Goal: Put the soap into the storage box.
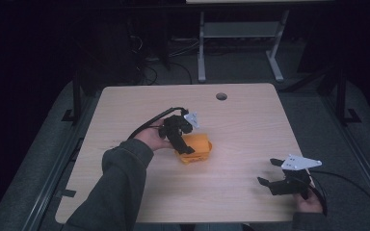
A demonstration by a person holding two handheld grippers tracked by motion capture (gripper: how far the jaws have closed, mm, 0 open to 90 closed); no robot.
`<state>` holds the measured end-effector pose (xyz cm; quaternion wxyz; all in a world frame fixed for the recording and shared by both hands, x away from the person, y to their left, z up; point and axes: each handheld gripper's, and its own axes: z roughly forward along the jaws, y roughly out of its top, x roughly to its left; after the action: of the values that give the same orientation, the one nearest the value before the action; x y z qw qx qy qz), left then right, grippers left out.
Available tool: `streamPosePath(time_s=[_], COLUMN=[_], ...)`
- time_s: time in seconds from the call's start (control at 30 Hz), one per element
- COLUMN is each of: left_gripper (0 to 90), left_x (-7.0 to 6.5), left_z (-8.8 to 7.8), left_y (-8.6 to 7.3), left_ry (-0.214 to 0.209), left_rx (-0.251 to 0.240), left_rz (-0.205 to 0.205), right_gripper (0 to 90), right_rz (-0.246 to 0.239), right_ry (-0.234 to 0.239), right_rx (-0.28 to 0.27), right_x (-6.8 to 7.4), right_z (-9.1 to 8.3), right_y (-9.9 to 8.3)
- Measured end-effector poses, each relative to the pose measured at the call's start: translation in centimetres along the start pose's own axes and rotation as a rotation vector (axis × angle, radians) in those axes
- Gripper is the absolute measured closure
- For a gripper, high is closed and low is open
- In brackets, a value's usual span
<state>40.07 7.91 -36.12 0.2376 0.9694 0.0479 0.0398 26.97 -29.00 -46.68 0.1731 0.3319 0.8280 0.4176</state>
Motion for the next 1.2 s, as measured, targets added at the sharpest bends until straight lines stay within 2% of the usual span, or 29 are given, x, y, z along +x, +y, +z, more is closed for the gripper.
streamPosePath(time_s=[0.5,0.63,0.93,1.2], left_gripper=[19.0,19.4,19.6,19.4], left_x=[-0.5,-0.4,-0.8,-1.2], left_z=[-1.5,-2.0,-2.5,-2.6], left_y=[-1.3,-2.1,-3.1,-4.1], left_ry=[0.029,0.036,0.046,0.042], left_rx=[-0.031,-0.053,-0.042,-0.060], left_rz=[-0.028,-0.058,-0.067,-0.081], right_gripper=[13.7,13.7,13.7,13.7], right_rz=[0.013,0.017,0.028,0.026], right_ry=[-0.001,-0.007,-0.021,-0.028], right_rx=[0.001,-0.001,0.000,-0.009], right_x=[-0.1,-0.1,-0.2,-0.1], right_z=[0.1,0.0,-0.1,-0.1], right_y=[0.0,-0.1,-0.2,-0.2])
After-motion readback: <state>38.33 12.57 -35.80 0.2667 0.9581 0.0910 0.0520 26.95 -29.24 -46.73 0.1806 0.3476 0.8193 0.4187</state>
